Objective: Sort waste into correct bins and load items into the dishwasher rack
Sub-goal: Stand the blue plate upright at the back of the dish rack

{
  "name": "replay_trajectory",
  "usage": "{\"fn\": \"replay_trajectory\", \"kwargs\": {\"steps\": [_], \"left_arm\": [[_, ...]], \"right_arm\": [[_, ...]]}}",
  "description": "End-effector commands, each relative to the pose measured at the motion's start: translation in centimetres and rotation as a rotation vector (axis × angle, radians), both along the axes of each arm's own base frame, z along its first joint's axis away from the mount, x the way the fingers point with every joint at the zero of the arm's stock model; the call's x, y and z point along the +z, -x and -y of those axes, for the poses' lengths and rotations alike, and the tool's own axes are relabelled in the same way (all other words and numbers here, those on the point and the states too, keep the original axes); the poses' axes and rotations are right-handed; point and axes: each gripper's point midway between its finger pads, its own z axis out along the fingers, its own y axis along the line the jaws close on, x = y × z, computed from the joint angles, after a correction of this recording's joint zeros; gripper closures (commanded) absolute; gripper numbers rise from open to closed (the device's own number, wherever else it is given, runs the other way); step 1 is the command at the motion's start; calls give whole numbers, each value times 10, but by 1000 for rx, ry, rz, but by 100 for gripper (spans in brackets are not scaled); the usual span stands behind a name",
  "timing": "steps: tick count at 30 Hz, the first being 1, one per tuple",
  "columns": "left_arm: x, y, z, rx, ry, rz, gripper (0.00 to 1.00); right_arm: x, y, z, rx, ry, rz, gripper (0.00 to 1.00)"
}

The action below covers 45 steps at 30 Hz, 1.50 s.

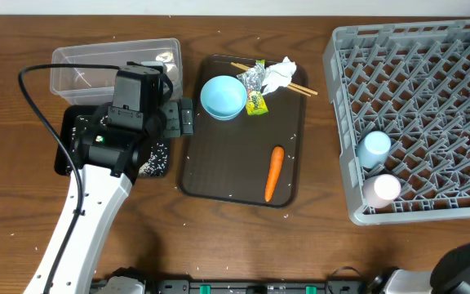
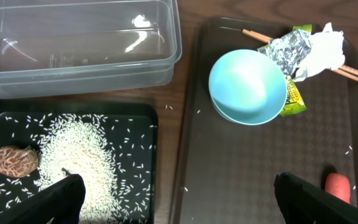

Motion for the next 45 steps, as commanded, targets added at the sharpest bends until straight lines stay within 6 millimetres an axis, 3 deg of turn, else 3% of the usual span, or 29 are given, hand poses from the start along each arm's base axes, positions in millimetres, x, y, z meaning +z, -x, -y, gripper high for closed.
{"fn": "replay_trajectory", "kwargs": {"steps": [1, 5, 10, 18, 23, 29, 39, 45], "left_arm": [[5, -3, -1, 8, 0, 10, 2], [5, -3, -1, 8, 0, 10, 2], [5, -3, -1, 8, 0, 10, 2], [5, -3, -1, 8, 0, 10, 2], [5, -3, -1, 8, 0, 10, 2], [5, -3, -1, 8, 0, 10, 2], [5, -3, -1, 8, 0, 10, 2], [5, -3, -1, 8, 0, 10, 2]], "right_arm": [[1, 1, 2, -154, 149, -182, 99], [-1, -29, -7, -134, 234, -204, 99], [-20, -54, 0, -135, 343, -303, 99], [-52, -78, 8, -105, 410, -395, 99], [-64, -82, 12, -98, 403, -414, 99], [-64, -75, 24, -112, 408, -410, 99], [-72, -80, 36, 5, 460, -491, 99], [-92, -87, 38, 75, 477, -592, 99]]}}
